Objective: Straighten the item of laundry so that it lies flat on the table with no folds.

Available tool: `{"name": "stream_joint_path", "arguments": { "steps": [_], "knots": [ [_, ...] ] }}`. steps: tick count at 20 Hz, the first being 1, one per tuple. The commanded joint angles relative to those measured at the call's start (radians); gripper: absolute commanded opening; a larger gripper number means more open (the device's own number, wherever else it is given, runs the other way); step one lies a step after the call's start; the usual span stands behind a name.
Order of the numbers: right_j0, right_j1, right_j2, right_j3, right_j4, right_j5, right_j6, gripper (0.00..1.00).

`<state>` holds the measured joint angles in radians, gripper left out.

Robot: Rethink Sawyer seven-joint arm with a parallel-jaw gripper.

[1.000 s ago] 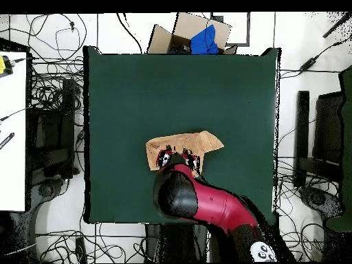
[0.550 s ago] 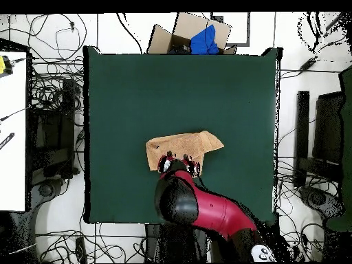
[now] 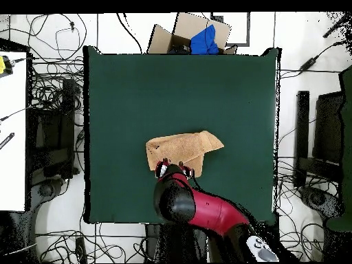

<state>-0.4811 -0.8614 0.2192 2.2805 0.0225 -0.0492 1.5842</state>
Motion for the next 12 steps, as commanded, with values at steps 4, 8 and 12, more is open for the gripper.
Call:
{"name": "stream_joint_path", "arguments": {
  "steps": [4,8,12],
  "knots": [
    [0.041,0.123,-0.013,-0.032,-0.019,-0.08,0.194,1.0],
    [0.026,0.121,0.0,-0.039,-0.01,-0.062,0.194,1.0],
    [0.015,0.123,0.007,-0.055,-0.004,-0.039,0.184,1.0]
  ]
}}
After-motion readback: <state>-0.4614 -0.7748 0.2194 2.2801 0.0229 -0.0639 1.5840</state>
